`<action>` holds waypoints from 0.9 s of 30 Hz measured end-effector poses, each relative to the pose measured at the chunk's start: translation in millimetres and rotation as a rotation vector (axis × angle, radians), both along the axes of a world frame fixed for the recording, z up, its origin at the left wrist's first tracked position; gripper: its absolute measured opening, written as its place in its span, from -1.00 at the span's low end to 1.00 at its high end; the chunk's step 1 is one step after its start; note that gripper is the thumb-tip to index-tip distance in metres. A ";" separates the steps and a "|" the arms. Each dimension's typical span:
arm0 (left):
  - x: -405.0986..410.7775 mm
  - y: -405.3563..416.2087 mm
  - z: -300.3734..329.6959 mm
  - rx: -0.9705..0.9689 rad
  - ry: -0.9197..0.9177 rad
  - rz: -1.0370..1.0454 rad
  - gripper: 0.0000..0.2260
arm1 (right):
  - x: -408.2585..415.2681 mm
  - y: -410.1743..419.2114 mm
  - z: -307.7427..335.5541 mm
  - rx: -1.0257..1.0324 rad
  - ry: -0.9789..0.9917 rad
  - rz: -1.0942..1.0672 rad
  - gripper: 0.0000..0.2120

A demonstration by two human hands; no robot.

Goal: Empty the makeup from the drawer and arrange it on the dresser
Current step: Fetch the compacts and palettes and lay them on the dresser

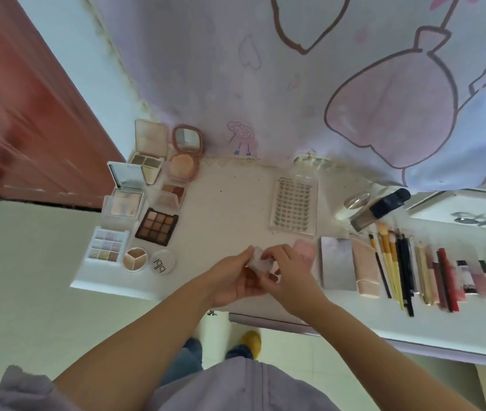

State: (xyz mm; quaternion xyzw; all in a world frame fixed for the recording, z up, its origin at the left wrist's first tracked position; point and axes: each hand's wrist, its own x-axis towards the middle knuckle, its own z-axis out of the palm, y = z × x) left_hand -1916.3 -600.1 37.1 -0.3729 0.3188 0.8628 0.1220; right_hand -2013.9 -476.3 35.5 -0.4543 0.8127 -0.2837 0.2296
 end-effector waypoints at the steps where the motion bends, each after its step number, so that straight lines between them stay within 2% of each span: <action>1: 1.2 -2.4 2.7 0.042 0.020 0.057 -0.59 | -2.7 -6.0 4.2 -0.029 0.004 0.016 -0.73; 3: 2.5 -8.2 7.0 0.041 0.010 0.147 -0.59 | -10.1 -18.0 11.4 -0.058 -0.056 0.023 -0.77; 6: 7.3 -20.0 9.6 0.061 0.008 0.197 -0.57 | -24.4 -37.2 21.4 -0.057 -0.324 -0.016 -0.93; 9: 8.3 -32.9 10.6 0.128 0.042 0.220 -0.54 | -41.9 -58.8 28.0 -0.066 -0.672 -0.134 -0.83; 11: 3.8 -41.4 10.1 0.159 0.065 0.266 -0.55 | -51.3 -72.7 29.7 -0.050 -0.780 -0.186 -0.85; 13: -3.0 -51.2 9.9 0.165 0.058 0.310 -0.58 | -57.8 -88.5 28.1 -0.020 -0.778 -0.215 -0.89; 15: -12.1 -64.2 9.2 0.176 0.003 0.392 -0.64 | -64.7 -108.1 24.5 0.017 -0.684 -0.232 -0.90; 20: -43.0 -100.1 3.5 0.116 -0.166 0.725 -0.87 | -83.3 -172.6 11.1 0.076 -0.484 -0.242 -0.87; 23: -61.4 -119.5 -0.8 0.027 -0.180 0.800 -0.80 | -92.0 -212.5 -0.5 0.091 -0.433 -0.256 -0.83; 27: -77.1 -135.8 -4.6 -0.106 -0.248 0.746 -0.67 | -98.3 -250.2 -16.1 0.086 -0.396 -0.267 -0.78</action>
